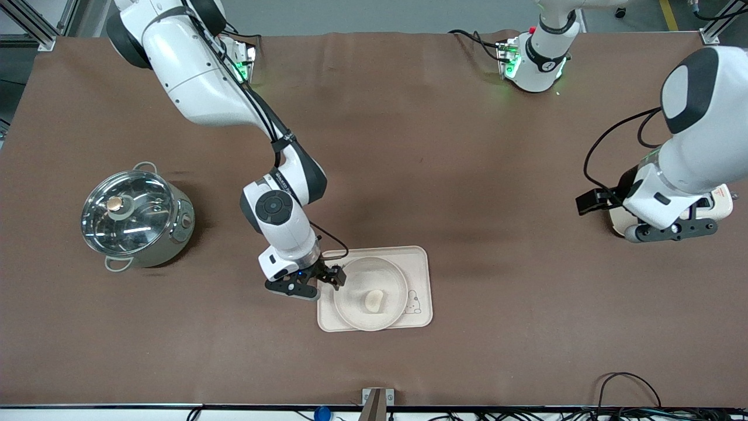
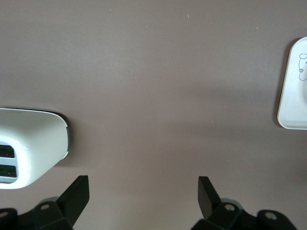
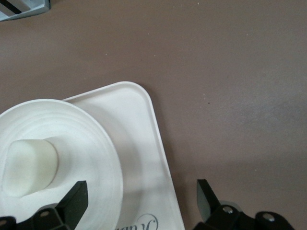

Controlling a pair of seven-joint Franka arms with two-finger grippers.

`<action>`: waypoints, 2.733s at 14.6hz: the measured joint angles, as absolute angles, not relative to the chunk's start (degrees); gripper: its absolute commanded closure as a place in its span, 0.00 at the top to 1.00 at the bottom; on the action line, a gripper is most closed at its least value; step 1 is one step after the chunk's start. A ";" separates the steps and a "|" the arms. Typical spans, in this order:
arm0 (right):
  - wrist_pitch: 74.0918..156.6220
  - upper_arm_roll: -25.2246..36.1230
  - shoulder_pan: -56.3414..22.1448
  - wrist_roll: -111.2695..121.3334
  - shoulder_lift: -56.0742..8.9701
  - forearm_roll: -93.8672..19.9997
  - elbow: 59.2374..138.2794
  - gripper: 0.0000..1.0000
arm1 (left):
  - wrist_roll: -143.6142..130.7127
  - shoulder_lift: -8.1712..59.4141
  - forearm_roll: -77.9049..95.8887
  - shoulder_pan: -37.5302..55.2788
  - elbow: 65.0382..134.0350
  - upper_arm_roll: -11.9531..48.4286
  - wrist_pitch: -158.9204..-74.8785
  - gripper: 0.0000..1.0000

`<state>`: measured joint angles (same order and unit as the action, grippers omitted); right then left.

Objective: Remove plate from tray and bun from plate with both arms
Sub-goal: 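Grasp the plate rim with the right gripper while the left gripper approaches, then lift the plate off the tray with the right gripper while the left gripper follows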

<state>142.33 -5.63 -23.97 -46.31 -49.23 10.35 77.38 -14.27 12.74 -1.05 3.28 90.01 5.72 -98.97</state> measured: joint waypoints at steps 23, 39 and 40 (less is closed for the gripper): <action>146.76 -5.57 -26.18 -48.24 -54.68 10.71 72.85 0.00 | -14.69 14.95 -1.04 3.36 90.06 5.91 -98.86 1.00; 150.53 -6.83 -28.32 -48.52 -28.24 6.55 106.18 0.00 | -51.70 20.77 -0.95 22.21 90.94 7.16 -100.66 0.99; 153.37 -6.88 -28.78 -48.52 -26.42 6.55 110.54 0.00 | -55.20 22.07 -0.95 23.76 90.93 7.19 -101.87 0.99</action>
<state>153.37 -6.88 -28.78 -48.52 -26.42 6.55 110.54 -55.20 22.07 -0.95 23.76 90.93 7.19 -101.87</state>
